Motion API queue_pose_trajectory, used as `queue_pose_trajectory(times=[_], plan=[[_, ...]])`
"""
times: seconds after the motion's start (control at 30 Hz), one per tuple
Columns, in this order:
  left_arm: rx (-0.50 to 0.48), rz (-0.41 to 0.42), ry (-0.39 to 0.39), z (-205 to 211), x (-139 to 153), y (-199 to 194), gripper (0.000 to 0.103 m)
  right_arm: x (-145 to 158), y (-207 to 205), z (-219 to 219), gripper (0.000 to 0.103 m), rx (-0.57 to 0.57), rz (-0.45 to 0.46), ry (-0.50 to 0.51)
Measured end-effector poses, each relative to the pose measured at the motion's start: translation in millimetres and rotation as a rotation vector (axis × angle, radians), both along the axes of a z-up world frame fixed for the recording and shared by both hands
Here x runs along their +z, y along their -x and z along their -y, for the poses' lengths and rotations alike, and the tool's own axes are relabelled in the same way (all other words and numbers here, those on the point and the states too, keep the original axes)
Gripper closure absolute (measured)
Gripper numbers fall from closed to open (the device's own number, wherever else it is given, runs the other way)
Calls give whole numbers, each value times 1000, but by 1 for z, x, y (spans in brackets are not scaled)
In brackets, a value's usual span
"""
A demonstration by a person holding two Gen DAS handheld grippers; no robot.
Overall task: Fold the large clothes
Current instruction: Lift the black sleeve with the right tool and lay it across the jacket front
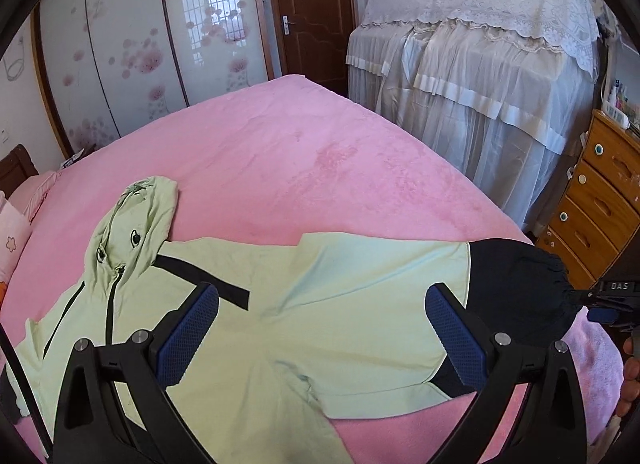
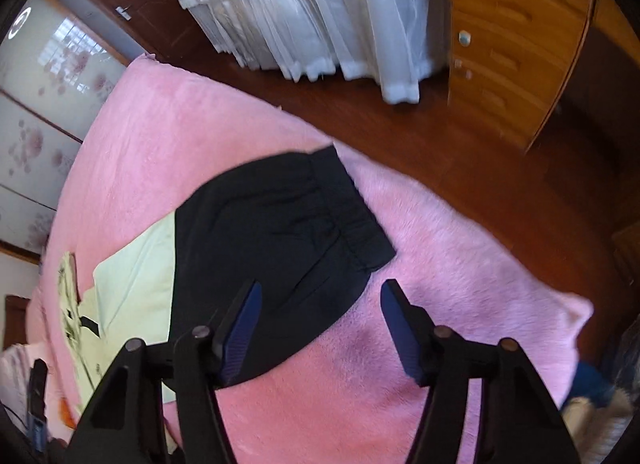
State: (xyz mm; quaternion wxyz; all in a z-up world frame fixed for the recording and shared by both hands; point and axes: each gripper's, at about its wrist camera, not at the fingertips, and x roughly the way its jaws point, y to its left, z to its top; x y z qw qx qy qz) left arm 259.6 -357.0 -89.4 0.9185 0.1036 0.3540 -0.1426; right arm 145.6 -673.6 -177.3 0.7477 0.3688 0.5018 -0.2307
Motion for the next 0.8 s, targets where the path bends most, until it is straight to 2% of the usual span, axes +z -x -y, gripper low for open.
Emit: queue_pose_trajectory(times=[0.07,0.13,0.27,0.3,0.33,0.4,0.5,0.57,0.67,0.8], plan=[[-13,-24,-8,6,-7,-1,0,-11,-4,-1,41,-16,-11,-45],[-35,-93,3,12,-15,-6,0,-23,-7,-2,41,-33,-10,-88],[-28,-180,46,11,-24,-11,0,-36,-14,-6,42,-78,-1,-80],[-26,-191,52,10,-24,-12,0,-36,-16,-8,51,-83,1,-59],[-24,-190,51,9,-23,-10,0,-36,-18,-9,72,-83,3,-38],[-22,-163,15,8,-20,-6,0,-30,-21,-12,96,-55,45,-34],[-26,-117,-26,0,-11,2,1,4,-20,-27,96,-5,132,68],[-8,-81,-35,-13,0,6,1,38,-19,-49,96,61,222,131],[21,-34,-38,-39,17,10,1,84,-24,-91,96,183,338,170],[56,-59,14,-96,34,5,1,134,-42,-171,96,384,457,187]])
